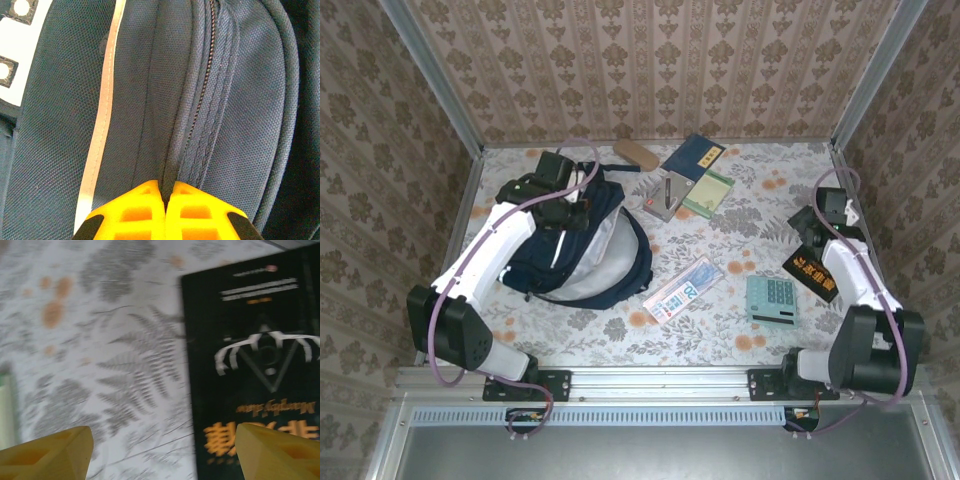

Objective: Pack the student bag
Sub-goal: Close the student bag at the middle-left of the table.

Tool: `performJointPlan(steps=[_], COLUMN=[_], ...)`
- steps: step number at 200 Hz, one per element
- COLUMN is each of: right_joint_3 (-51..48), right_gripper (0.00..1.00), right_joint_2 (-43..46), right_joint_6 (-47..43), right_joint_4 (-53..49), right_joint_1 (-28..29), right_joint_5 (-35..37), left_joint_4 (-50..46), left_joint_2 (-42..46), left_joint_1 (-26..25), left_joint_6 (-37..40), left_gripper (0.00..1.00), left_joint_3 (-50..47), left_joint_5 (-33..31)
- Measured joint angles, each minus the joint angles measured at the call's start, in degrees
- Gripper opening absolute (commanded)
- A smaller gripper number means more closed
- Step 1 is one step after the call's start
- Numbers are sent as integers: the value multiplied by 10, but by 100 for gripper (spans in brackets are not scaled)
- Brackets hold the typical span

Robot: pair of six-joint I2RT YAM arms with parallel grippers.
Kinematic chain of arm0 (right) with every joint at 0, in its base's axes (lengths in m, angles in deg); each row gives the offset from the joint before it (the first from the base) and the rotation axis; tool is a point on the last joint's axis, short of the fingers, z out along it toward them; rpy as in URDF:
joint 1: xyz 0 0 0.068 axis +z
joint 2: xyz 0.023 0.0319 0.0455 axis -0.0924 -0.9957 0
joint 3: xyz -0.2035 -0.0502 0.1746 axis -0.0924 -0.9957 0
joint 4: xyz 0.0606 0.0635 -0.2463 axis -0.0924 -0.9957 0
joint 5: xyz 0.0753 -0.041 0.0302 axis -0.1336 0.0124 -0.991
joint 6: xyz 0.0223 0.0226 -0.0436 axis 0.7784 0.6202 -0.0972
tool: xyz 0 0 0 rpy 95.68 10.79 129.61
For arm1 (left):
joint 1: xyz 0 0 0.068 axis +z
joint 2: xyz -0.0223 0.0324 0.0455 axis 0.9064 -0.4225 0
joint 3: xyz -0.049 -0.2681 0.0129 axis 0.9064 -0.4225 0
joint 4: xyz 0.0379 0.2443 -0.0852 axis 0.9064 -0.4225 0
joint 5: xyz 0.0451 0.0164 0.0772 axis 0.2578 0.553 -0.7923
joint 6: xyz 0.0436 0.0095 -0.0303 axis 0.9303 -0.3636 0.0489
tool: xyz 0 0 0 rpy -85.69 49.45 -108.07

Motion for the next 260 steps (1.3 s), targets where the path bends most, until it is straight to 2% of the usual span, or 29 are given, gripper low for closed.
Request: performJointPlan(steps=[33,47,79,87,97,109,201,225,260], right_joint_3=[30,42,80,88,96,101,182,185,178], right_gripper=[76,76,73,73,73,73,73,75,76], right_joint_2=[-113,-142,-203,-212,-217,-221,-292,-289,-235], right_joint_6=[-23,-34,-57,-59,-61,-61,-22,-23,-43], right_joint_4=[-23,-27,-31,-33,-33,-28,-3,-8,-28], right_joint_1=[-45,-47,-39,-34,-24,-7,197,217,202], right_joint_5=[-27,-44,-94,-97,-106,-118,-169,-179,-175], left_joint_4=[4,5,6,6,5,5,35,54,101], left_joint_2=[-5,-8,-9,-9,-9,-9,-26,-50,-121], left_joint_1=[-12,-13,-16,-16,-17,-17,-59,-79,-127], left_joint_6=[0,0,-1,-3,-2,-5,-20,-33,-67], left_gripper=[2,15,19,25,36,41,43,43,43], left_joint_3=[-5,-5,-5,-4,0,6,28,31,67], left_joint_5=[0,0,3,3,5,6,25,35,57])
